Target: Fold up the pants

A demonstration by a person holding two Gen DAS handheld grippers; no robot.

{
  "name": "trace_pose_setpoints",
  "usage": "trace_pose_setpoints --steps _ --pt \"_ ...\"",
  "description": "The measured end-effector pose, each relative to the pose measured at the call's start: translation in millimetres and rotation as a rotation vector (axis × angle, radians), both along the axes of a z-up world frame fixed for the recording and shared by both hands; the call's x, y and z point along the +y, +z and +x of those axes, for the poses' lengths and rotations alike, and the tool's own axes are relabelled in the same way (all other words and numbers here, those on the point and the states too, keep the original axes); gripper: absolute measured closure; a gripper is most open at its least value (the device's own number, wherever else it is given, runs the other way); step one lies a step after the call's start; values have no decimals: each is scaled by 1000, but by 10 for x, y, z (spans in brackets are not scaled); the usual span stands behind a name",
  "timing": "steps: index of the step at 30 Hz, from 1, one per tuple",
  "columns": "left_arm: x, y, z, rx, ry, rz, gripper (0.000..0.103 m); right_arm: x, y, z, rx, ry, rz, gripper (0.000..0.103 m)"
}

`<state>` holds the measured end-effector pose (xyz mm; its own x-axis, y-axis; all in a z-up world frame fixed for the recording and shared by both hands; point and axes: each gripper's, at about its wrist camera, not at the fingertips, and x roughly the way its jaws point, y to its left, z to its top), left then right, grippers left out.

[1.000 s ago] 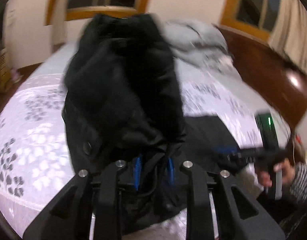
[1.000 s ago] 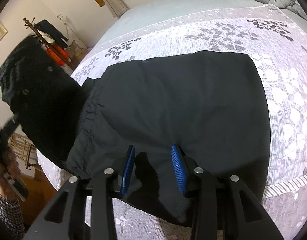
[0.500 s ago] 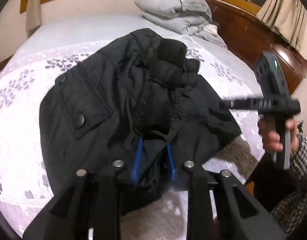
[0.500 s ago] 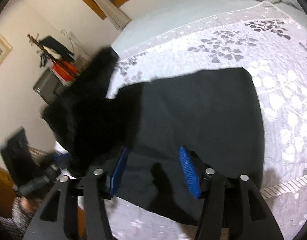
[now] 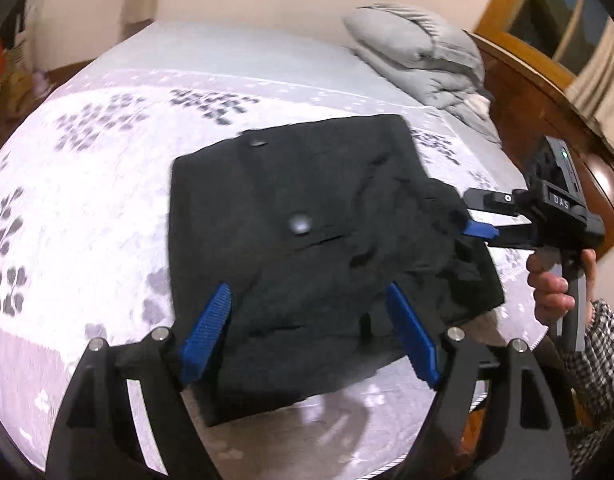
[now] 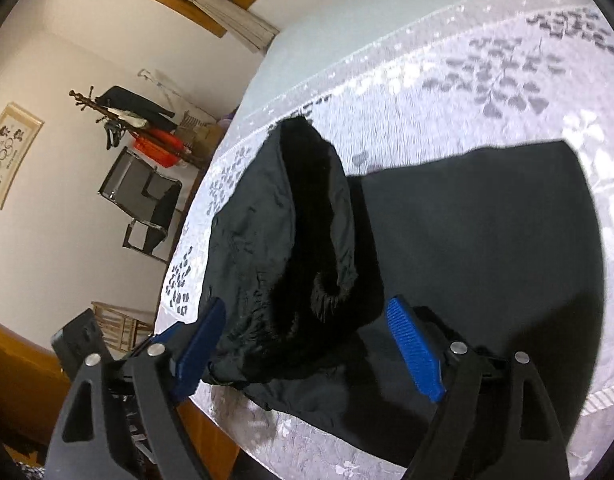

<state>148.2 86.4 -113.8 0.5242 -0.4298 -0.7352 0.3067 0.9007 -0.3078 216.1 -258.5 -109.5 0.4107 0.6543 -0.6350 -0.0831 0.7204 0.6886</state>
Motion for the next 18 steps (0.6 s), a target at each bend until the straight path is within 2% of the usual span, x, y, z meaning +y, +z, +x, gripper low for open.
trace_pose_setpoints --steps 7,9,10,11,12,14,18 --pt "107 -166 59 54 44 9 23 194 -187 226 12 14 -15 19" --pt "106 -210 64 67 50 17 23 259 -226 277 4 11 -38 26" --pt "111 -231 68 71 55 19 23 291 -233 267 -1 11 -39 38" --pt "119 -242 69 71 58 17 22 310 -247 287 0 14 -30 59" --pt "126 -253 72 74 64 17 19 327 -267 307 7 24 -7 60" --pt "144 -281 88 86 81 22 17 343 -272 323 5 12 4 74" --pt "193 -309 110 103 110 14 15 367 -126 245 -54 27 -4 80"
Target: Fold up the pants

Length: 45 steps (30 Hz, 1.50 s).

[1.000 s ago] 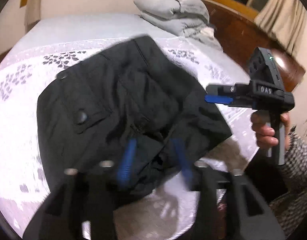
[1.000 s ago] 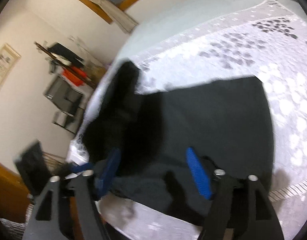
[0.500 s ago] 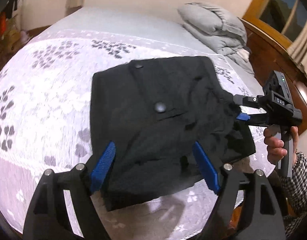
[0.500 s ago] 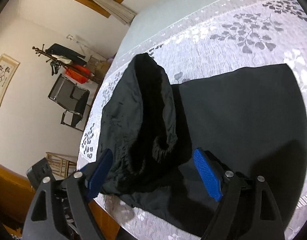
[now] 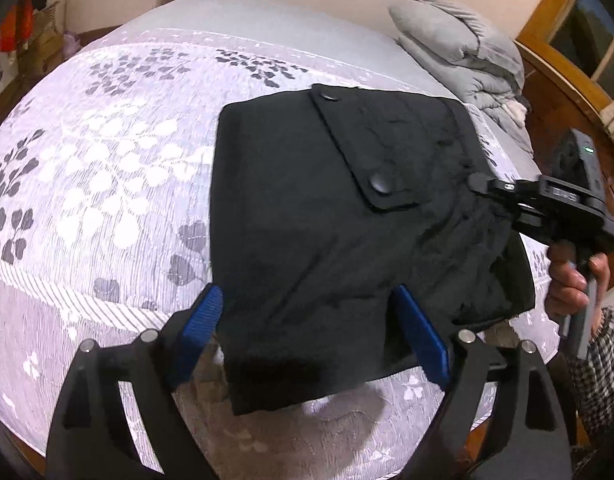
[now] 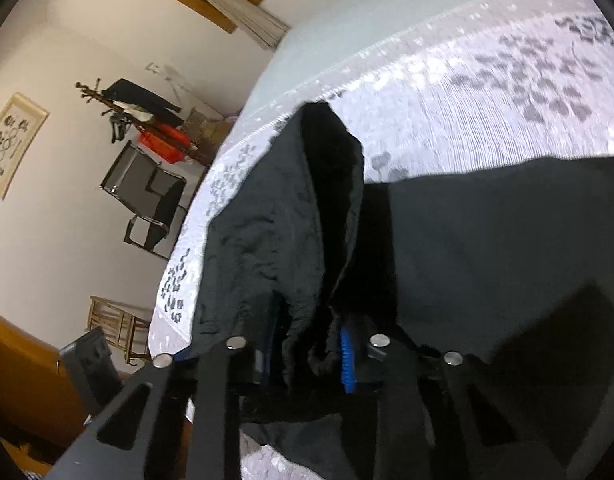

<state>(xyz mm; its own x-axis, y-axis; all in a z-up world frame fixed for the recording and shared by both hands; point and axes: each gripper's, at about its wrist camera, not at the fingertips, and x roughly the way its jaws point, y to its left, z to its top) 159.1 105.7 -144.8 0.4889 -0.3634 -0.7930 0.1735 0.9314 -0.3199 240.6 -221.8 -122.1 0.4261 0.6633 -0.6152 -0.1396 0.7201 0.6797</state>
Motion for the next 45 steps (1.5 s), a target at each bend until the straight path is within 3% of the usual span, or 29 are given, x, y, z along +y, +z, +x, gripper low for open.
trace_pose_setpoints --steps 11,18,24,36,45 --pt "74 77 -16 0 44 -51 15 71 685 -237 -144 23 8 83" --pt "-79 297 -33 -53 4 -58 14 -277 1089 -505 -229 -8 16 83" --pt "-279 375 -7 -67 -37 -60 14 -743 1237 -709 -248 -75 13 83" --pt "-598 434 76 -82 -53 28 14 -1284 931 -827 -173 -165 -65 83" --pt "-809 565 86 -123 -64 109 13 -1371 212 -753 -9 -192 -97 82"
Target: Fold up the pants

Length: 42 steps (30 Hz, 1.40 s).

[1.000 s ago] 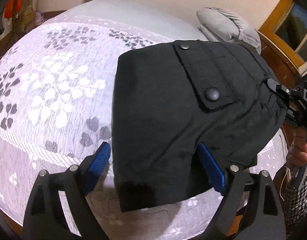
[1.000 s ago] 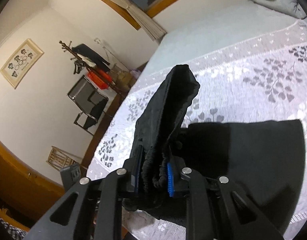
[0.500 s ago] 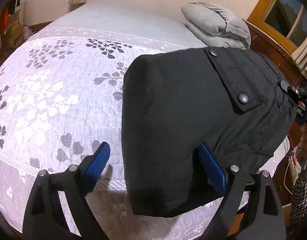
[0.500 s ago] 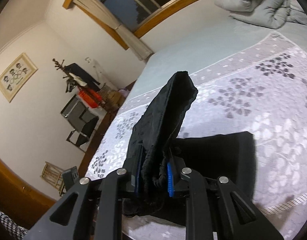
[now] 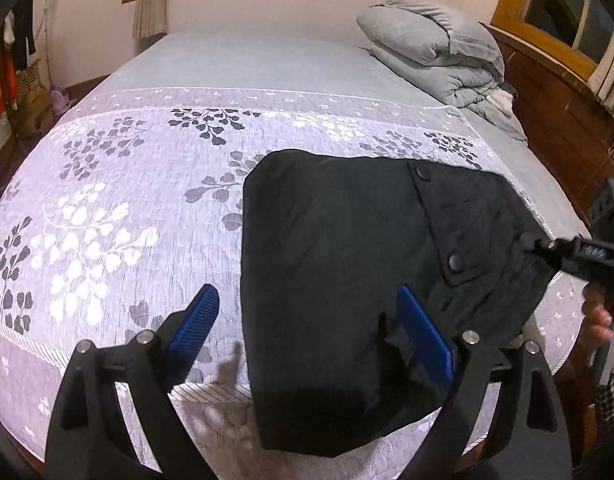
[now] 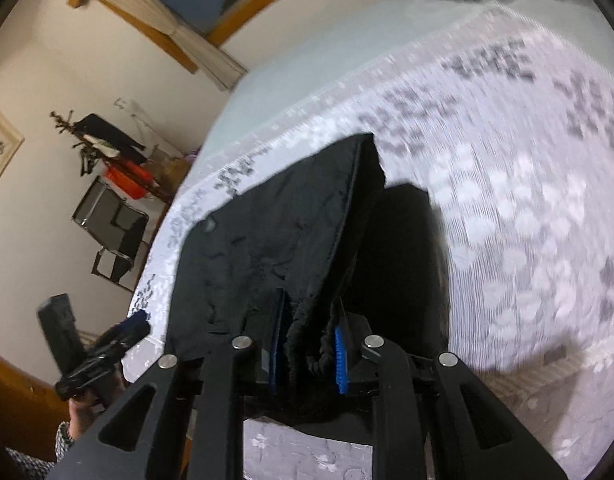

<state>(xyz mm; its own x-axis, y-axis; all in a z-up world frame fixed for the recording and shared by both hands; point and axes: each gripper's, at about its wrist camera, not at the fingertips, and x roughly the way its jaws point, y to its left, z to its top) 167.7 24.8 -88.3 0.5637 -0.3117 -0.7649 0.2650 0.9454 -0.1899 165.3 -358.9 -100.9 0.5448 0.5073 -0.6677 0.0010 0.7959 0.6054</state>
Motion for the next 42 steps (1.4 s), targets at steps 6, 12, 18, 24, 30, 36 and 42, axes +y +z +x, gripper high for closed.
trace_pose_setpoints --steps 6,12,18,24,30,36,42 --pt "-170 -34 20 -8 0 48 13 -60 -363 -3 53 -13 17 79" --pt "-224 -199 47 23 9 86 13 -43 -429 25 58 28 -34 65" --pt "-129 -251 3 31 25 103 13 -79 -287 -141 39 42 -49 41" --pt "-118 -317 -51 32 35 125 12 -2 -309 -259 77 43 -196 51" --pt "-84 -410 -9 56 51 97 9 -2 -343 -245 103 40 -230 47" --pt "-140 -113 78 -42 30 126 10 -46 135 -170 -34 16 -272 47" --pt "-396 24 350 -77 -13 98 10 212 316 252 -108 72 -297 50"
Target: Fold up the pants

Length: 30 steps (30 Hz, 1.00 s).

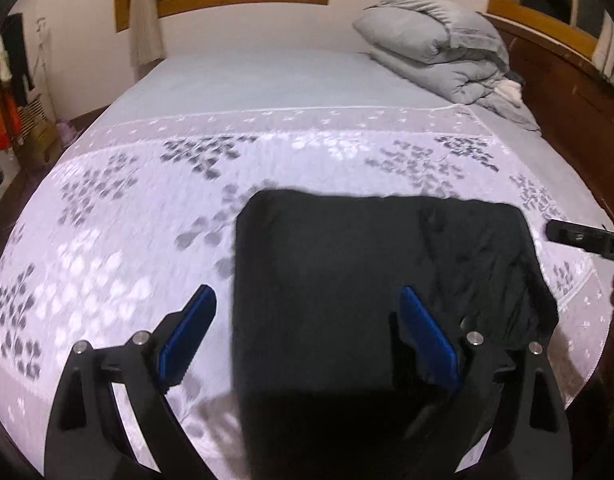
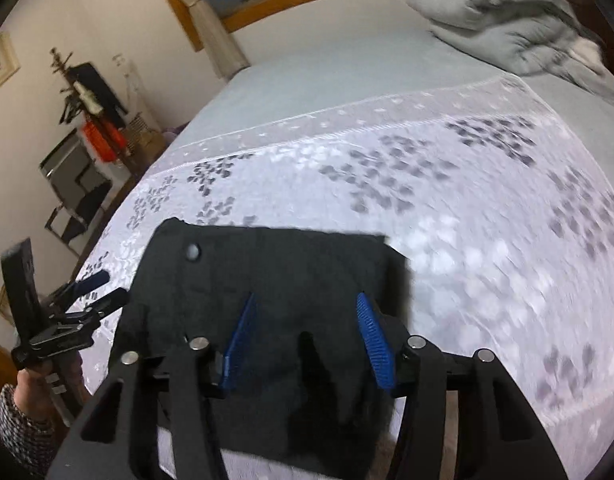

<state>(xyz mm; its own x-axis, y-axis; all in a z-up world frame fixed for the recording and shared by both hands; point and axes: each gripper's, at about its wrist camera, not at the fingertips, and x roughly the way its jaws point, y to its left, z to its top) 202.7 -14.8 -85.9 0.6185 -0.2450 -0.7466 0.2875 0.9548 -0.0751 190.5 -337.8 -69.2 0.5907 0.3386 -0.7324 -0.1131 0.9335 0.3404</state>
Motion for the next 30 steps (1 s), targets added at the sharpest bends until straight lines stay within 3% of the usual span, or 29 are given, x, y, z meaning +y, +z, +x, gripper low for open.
trace_pose_setpoints --steps 6,10,16,18,19,22,25,30 --pt "-179 -222 223 99 -49 -36 10 105 -258 256 70 0 9 50" --pt "-161 -337 289 117 -53 -26 10 21 -459 289 108 -19 42 52" --pt "-123 -337 307 125 -40 -33 10 12 -451 288 108 -19 44 51" --pt "-102 -306 278 119 -33 -34 10 14 -424 274 104 -13 42 47" --pt "-85 -283 249 117 -32 -36 10 -1 -410 263 104 -7 46 40" --pt "-6 -237 180 132 -29 -38 10 -83 -367 163 94 -13 55 35" --pt "41 -167 81 135 -13 22 10 -205 -379 62 122 -16 74 32" --pt "40 31 -160 55 -16 108 6 -438 -448 -131 172 -48 151 30"
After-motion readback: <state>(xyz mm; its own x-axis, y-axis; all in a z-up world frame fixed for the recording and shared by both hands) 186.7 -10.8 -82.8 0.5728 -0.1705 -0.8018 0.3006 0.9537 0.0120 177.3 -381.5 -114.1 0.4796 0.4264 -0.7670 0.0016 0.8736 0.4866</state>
